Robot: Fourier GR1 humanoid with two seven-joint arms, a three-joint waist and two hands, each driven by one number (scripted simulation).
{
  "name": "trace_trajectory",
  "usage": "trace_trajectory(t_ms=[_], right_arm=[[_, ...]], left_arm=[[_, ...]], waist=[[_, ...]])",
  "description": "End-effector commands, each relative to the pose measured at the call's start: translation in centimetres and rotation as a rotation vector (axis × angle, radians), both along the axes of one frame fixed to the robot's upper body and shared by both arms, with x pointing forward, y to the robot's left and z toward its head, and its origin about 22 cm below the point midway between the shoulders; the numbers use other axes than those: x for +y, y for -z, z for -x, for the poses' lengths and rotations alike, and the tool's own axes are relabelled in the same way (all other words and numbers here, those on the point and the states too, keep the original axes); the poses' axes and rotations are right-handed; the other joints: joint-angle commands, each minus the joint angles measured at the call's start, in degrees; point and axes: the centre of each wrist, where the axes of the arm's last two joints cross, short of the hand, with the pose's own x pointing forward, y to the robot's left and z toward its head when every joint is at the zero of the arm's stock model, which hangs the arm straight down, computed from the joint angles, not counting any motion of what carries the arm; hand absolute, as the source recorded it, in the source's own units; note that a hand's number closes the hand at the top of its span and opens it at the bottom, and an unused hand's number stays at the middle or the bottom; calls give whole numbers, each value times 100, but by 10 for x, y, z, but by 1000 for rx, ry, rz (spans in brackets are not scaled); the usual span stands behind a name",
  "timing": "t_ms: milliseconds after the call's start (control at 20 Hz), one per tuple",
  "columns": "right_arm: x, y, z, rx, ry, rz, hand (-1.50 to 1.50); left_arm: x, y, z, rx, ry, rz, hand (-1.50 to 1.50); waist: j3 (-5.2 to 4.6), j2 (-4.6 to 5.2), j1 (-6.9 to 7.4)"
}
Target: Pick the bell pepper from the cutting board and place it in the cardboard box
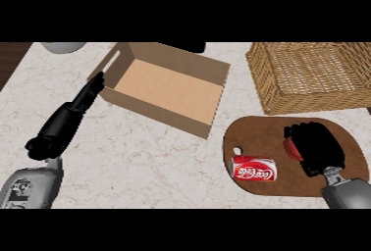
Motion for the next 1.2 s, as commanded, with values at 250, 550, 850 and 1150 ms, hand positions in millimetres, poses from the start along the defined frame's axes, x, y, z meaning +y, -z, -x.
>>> trace_trajectory(t_ms=[250,550,850,1150], right_arm=[[-8,9,-8,-128,-153,31,150],[167,-2,7,-133,-458,-253,150],[237,-33,18,-108,-686,-442,150],[278,-74,25,-222,-750,-499,150]], left_arm=[[-4,14,1,-6,5,9,0],[-17,-2,-4,-16,74,11,0],[-34,-13,-13,-36,181,1,0],[-45,-11,-19,-21,171,1,0]], waist=[[8,7,-6],[3,67,464],[21,176,1115],[2,98,916]])
